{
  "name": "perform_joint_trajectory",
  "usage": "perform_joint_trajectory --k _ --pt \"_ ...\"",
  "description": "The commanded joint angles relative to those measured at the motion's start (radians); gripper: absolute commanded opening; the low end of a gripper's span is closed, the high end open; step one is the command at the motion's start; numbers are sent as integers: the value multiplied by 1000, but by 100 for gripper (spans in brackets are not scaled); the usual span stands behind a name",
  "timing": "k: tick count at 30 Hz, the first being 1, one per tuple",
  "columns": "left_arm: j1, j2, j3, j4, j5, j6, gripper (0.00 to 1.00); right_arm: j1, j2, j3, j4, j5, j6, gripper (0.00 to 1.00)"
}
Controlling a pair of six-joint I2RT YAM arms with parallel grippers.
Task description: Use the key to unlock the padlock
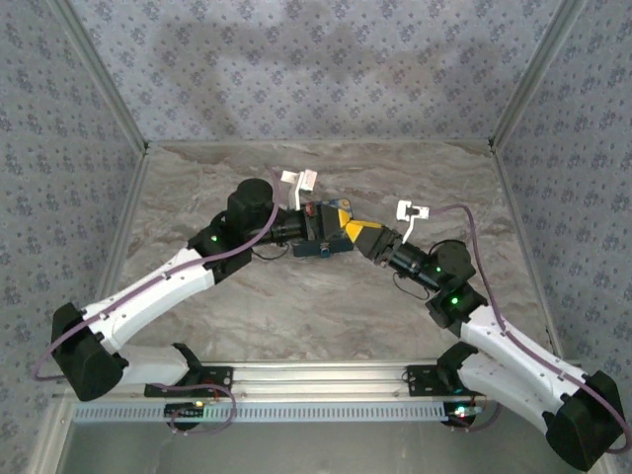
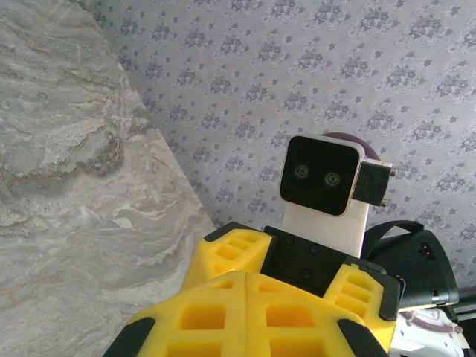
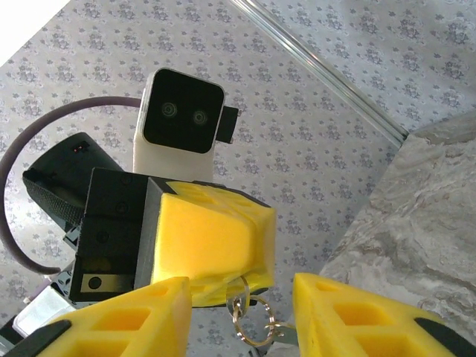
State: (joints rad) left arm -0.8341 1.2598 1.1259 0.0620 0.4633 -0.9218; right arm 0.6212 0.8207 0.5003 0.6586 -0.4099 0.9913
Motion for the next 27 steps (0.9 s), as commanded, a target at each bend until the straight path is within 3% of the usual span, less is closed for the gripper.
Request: perform_joint_trajectory --k 1,12,15,22,27 --pt "-8 -25 -3 62 18 -16 0 -1 6 -3 52 -27 5 37" --pt "-12 -22 -12 92 25 -29 0 2 33 15 60 -32 1 30" --pt "-17 -20 -15 102 31 -31 0 2 46 18 71 -34 3 24" --pt "-20 -35 -29 109 22 -23 0 -3 49 20 61 -39 -9 0" --pt "-19 -50 -28 92 13 -7 0 -7 29 6 18 -27 -33 0"
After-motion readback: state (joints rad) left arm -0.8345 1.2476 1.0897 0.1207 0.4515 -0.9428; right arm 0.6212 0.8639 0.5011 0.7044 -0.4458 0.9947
